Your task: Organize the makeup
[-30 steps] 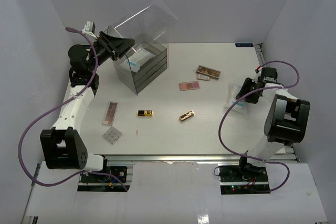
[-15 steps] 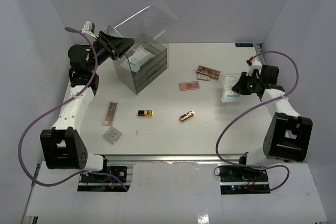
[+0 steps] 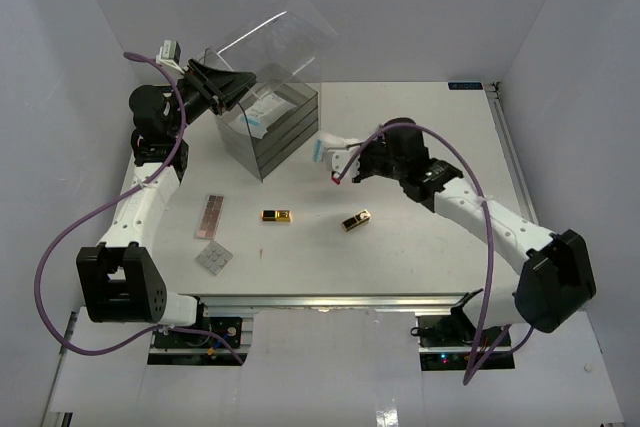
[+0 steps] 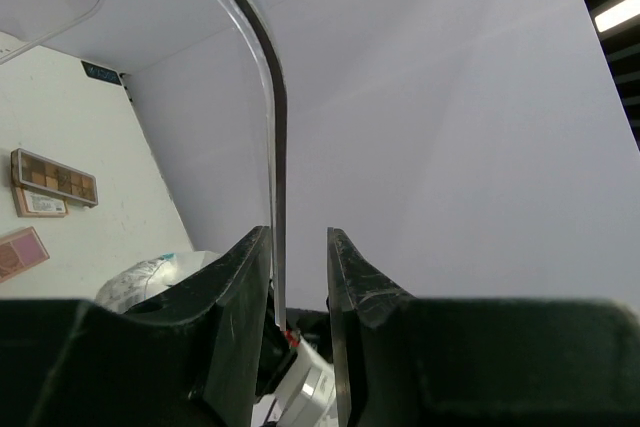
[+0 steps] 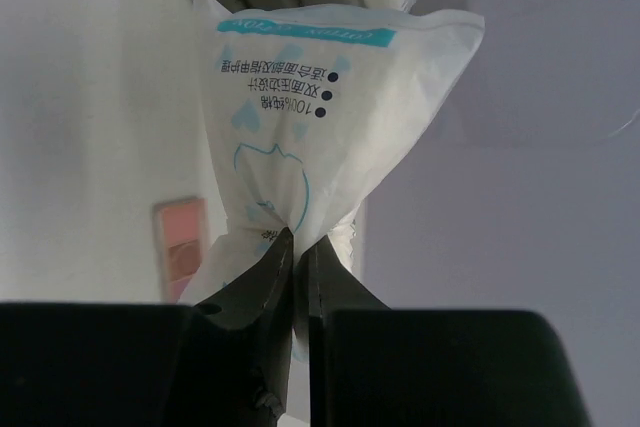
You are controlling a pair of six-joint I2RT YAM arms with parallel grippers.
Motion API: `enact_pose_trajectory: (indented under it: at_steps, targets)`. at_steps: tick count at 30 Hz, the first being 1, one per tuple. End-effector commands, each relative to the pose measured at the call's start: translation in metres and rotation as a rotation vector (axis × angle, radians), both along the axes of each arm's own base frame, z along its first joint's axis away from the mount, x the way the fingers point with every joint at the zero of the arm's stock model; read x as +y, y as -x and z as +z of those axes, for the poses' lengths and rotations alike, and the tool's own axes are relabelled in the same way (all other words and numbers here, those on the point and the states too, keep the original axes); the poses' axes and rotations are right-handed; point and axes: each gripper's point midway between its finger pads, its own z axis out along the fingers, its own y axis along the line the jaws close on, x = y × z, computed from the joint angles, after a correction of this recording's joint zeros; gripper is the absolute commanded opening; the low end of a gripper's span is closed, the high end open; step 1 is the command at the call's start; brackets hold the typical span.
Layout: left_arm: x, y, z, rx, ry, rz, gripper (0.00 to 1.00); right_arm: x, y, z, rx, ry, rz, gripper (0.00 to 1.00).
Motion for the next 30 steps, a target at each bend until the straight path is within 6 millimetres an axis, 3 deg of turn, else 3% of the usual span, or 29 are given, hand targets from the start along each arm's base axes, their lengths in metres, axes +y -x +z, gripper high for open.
enact_pose_trajectory:
  at_steps: [1,4,5,11,20,26,30]
  targets:
    - [-0.003,0.019,0.026,-0.083,0.007,-0.028,0.39,0.044,-0.035,0.091,-0.605,0.021,0.000,0.08]
    - [-0.003,0.018,0.029,-0.084,0.011,-0.034,0.39,0.064,-0.044,0.115,-0.754,-0.048,-0.009,0.08]
    - [-0.004,0.018,0.029,-0.084,0.013,-0.037,0.39,0.072,-0.049,0.110,-0.770,-0.055,-0.004,0.08]
    - [-0.004,0.020,0.037,-0.103,0.017,-0.044,0.39,0.096,-0.059,0.130,-0.944,-0.147,-0.008,0.08]
    - [-0.005,0.023,0.028,-0.095,0.020,-0.053,0.39,0.132,-0.083,0.117,-0.995,-0.186,0.024,0.11]
    - [-0.005,0.023,0.027,-0.094,0.024,-0.051,0.39,0.158,-0.101,0.114,-1.039,-0.212,0.043,0.27]
    - [-0.005,0.025,0.026,-0.096,0.027,-0.056,0.39,0.172,-0.114,0.113,-1.075,-0.219,0.049,0.46]
